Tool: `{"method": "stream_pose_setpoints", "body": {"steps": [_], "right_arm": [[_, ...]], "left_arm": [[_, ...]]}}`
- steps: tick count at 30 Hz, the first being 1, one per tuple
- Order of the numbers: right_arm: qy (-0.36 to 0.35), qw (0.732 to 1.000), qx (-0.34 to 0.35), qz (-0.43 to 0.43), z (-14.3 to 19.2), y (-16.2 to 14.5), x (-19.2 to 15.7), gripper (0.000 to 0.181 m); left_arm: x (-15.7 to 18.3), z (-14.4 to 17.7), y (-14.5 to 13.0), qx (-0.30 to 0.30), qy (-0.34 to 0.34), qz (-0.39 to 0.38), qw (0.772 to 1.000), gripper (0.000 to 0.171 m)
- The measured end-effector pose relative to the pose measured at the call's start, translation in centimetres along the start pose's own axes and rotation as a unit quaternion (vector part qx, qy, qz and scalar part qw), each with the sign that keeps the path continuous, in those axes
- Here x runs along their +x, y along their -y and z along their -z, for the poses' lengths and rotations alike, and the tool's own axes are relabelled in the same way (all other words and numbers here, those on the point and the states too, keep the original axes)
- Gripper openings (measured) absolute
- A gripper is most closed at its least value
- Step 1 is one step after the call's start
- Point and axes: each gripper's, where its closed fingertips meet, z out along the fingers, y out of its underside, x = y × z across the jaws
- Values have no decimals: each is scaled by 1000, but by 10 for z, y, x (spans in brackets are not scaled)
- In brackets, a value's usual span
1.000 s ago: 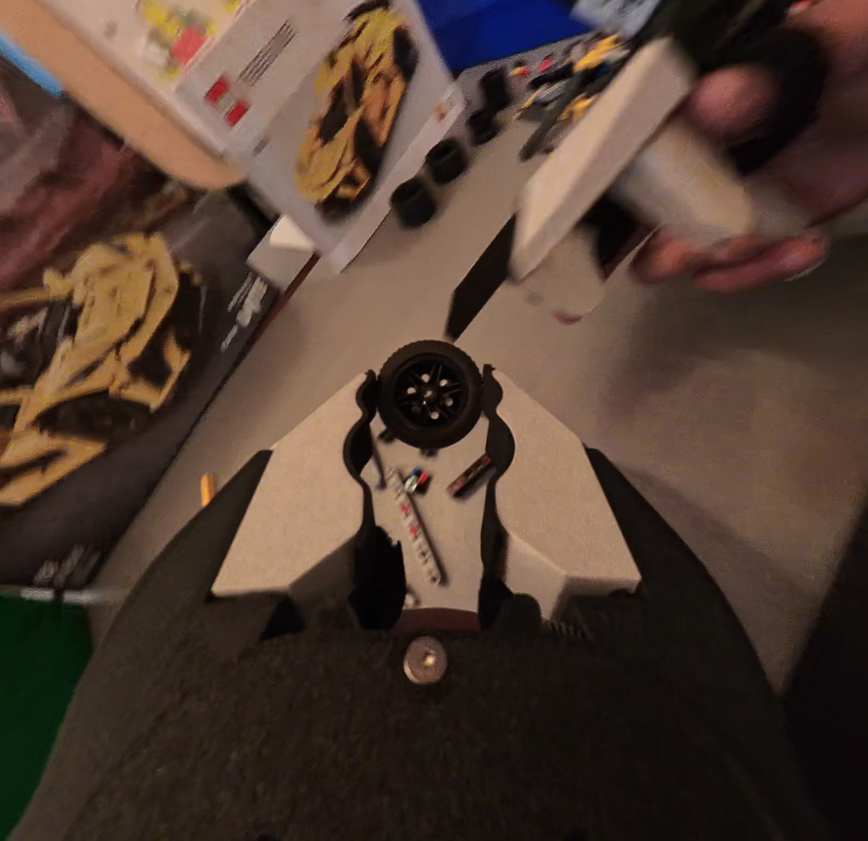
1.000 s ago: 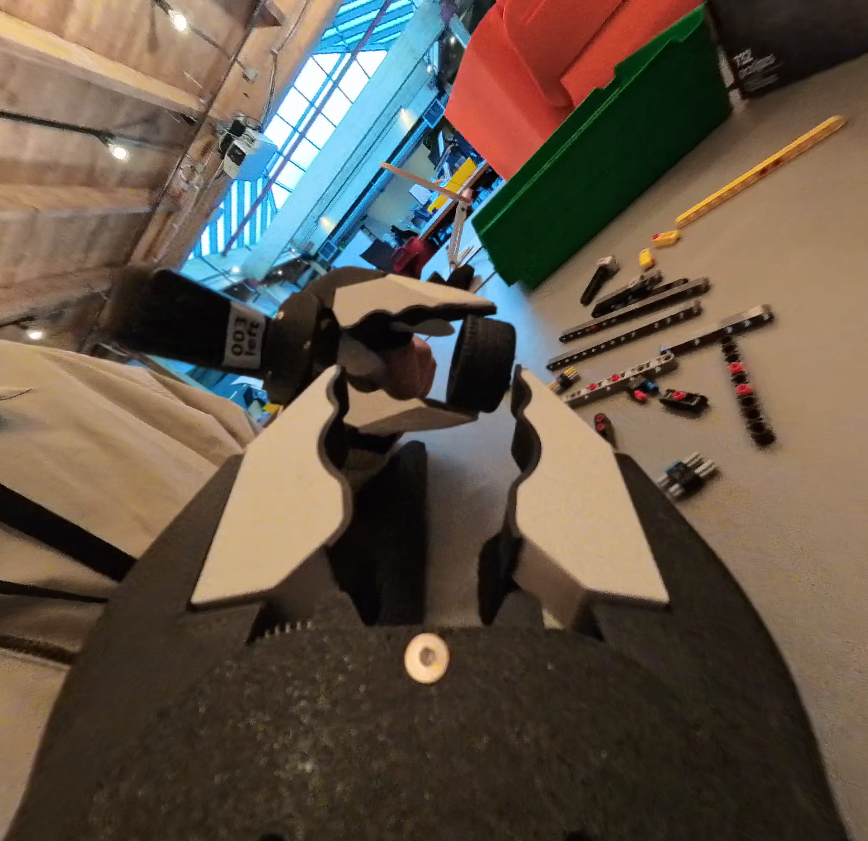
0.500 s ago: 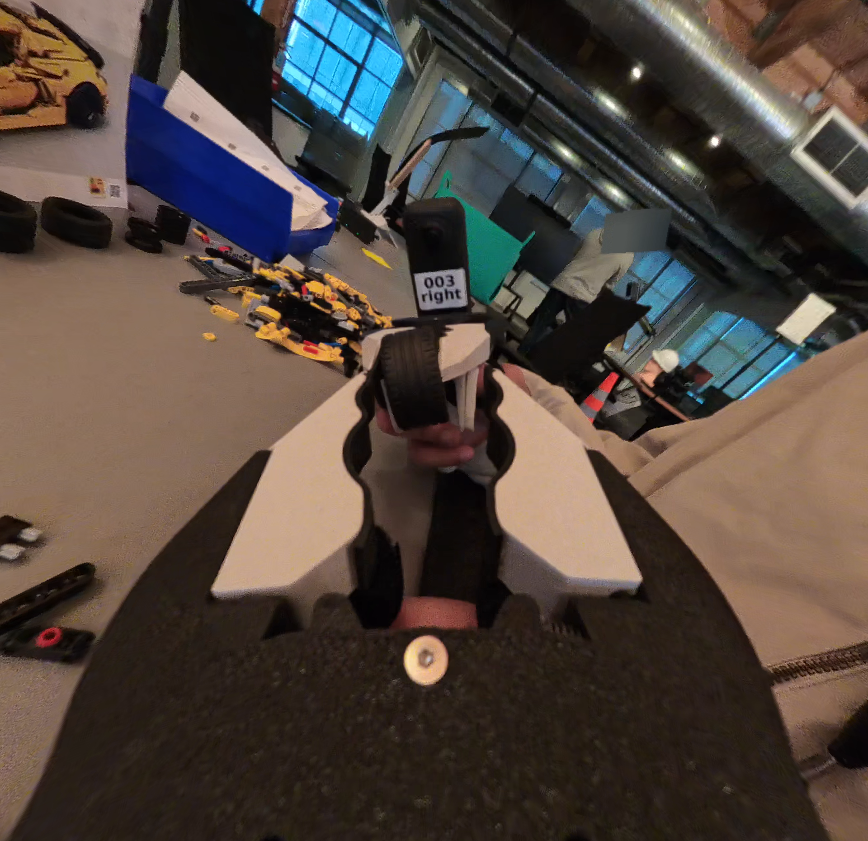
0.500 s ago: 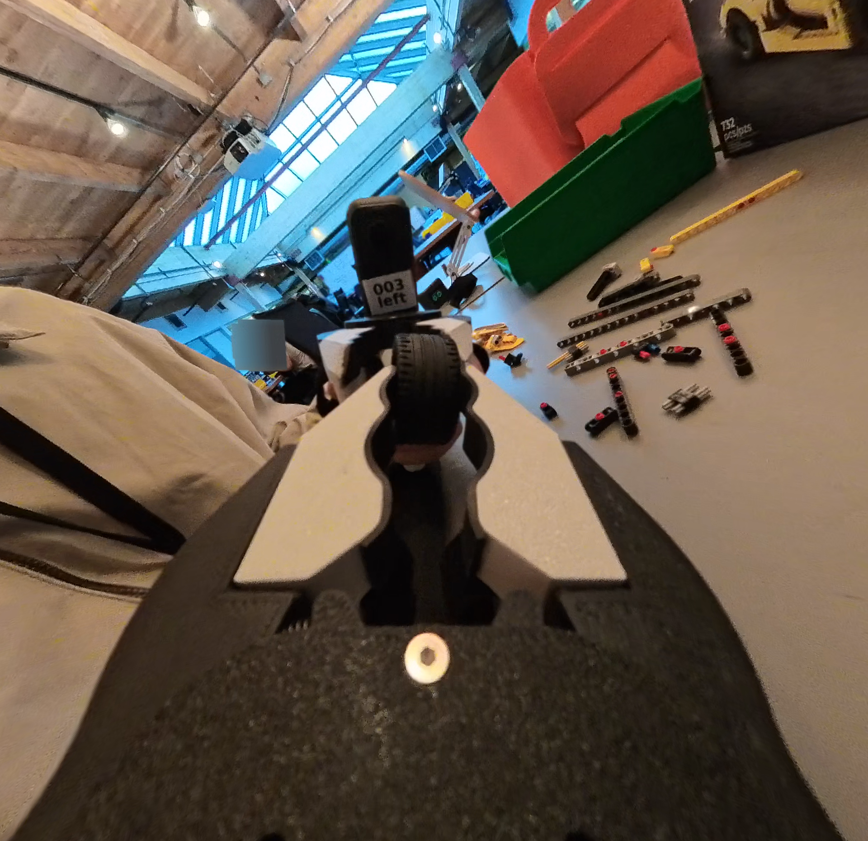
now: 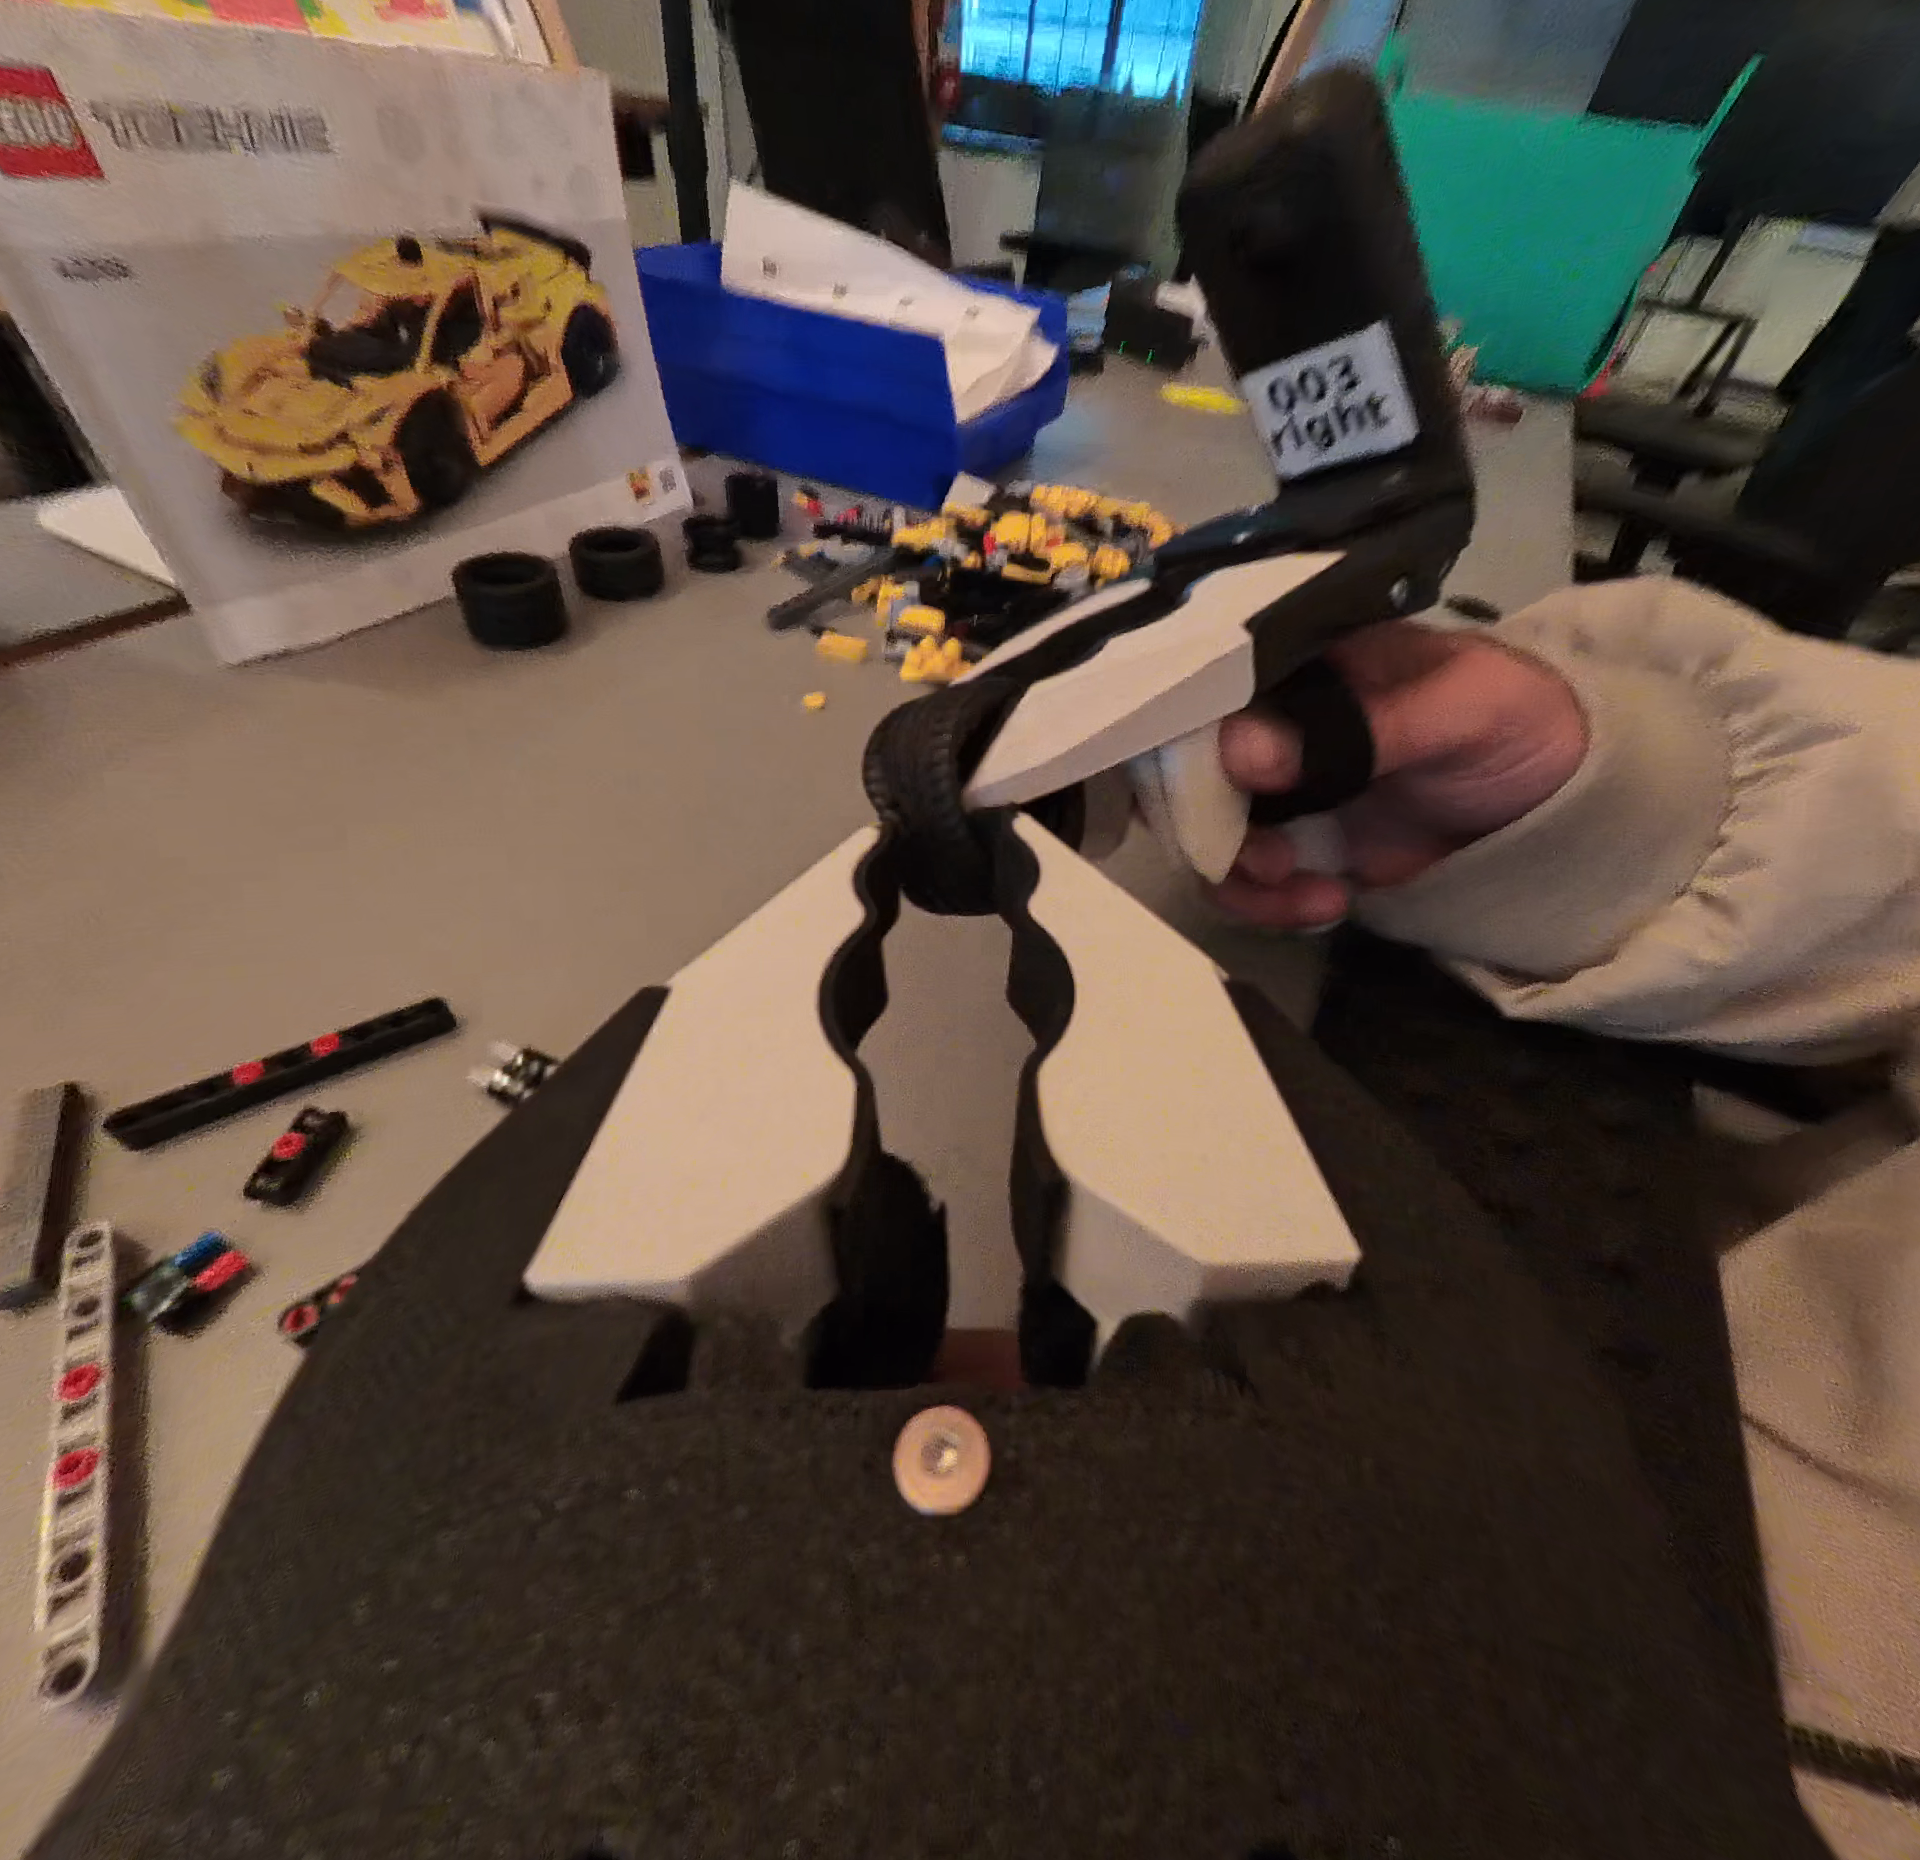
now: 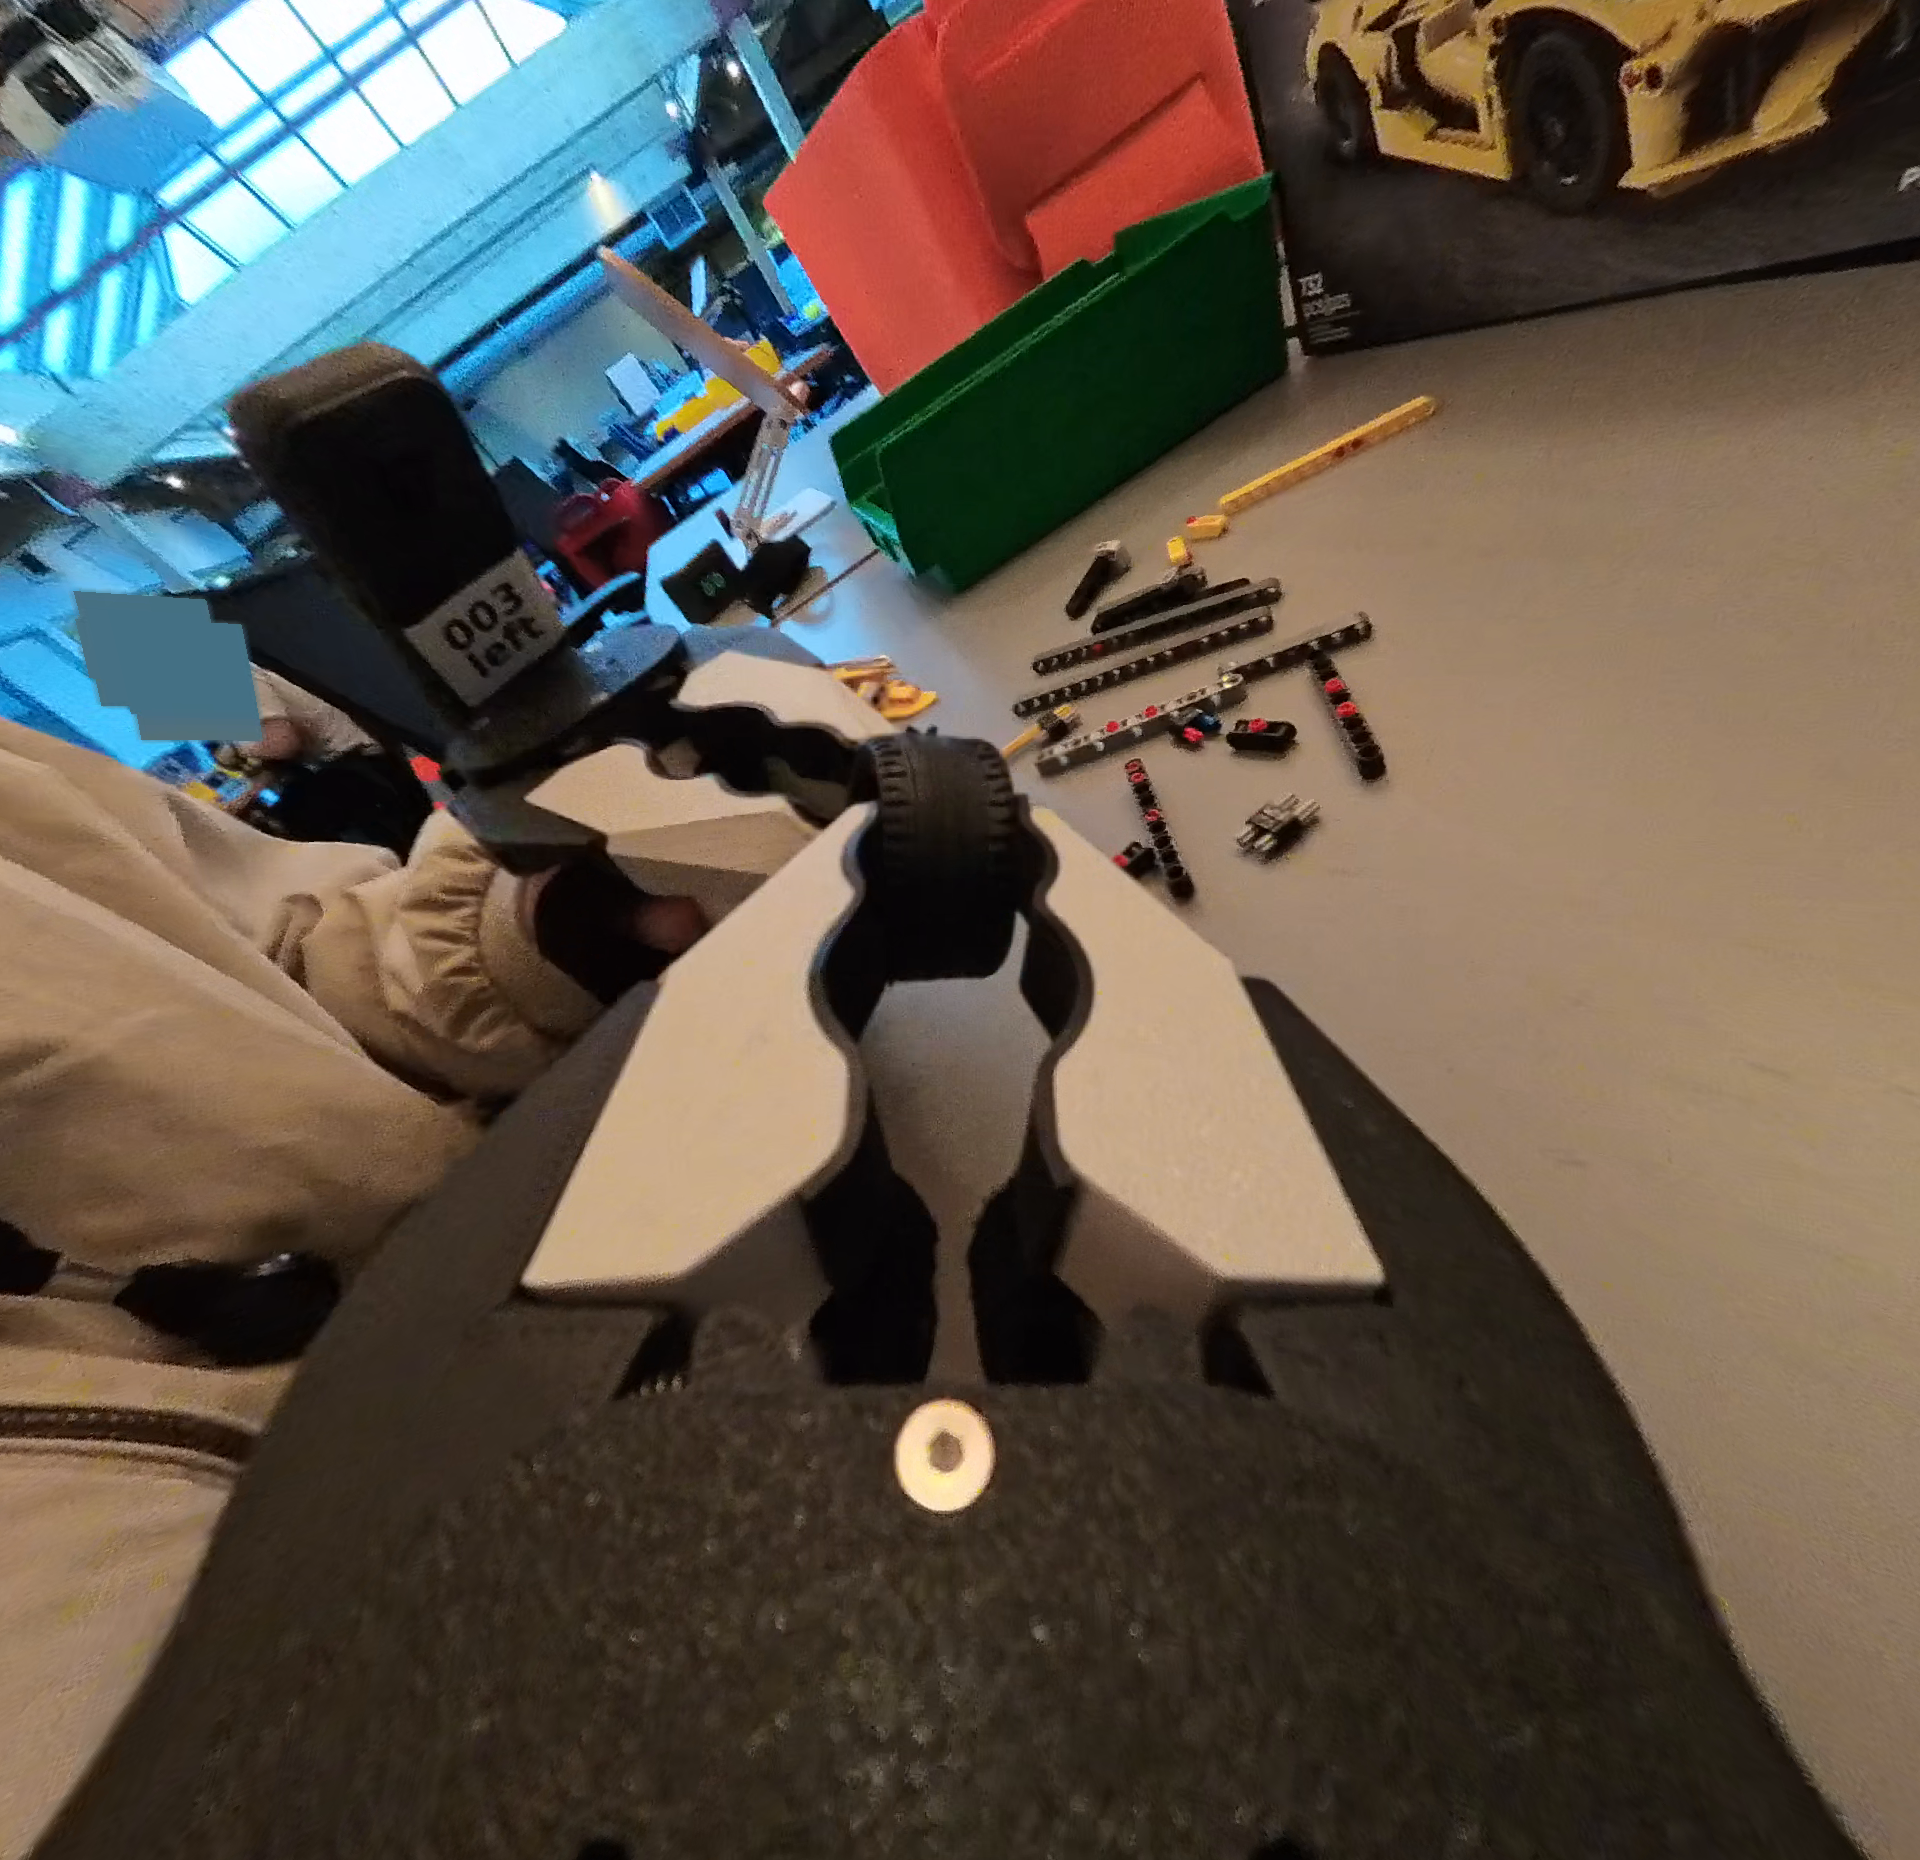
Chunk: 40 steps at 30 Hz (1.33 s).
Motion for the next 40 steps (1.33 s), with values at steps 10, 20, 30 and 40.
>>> {"method": "stream_pose_setpoints", "body": {"steps": [10,20,30,40], "right_arm": [[-198,976,-36,81,1,-5,37,21],[-181,982,-20,41,3,-4,40,21],[-237,966,-51,90,5,-8,46,22],[-263,959,-67,83,6,-10,53,23]], "left_arm": [[-22,-17,-17,-70,105,-78,989,14],[-24,-16,-15,-62,108,-60,990,2],[-18,-14,-15,-71,135,-102,983,0],[-14,-17,-13,-79,175,-163,968,0]]}}
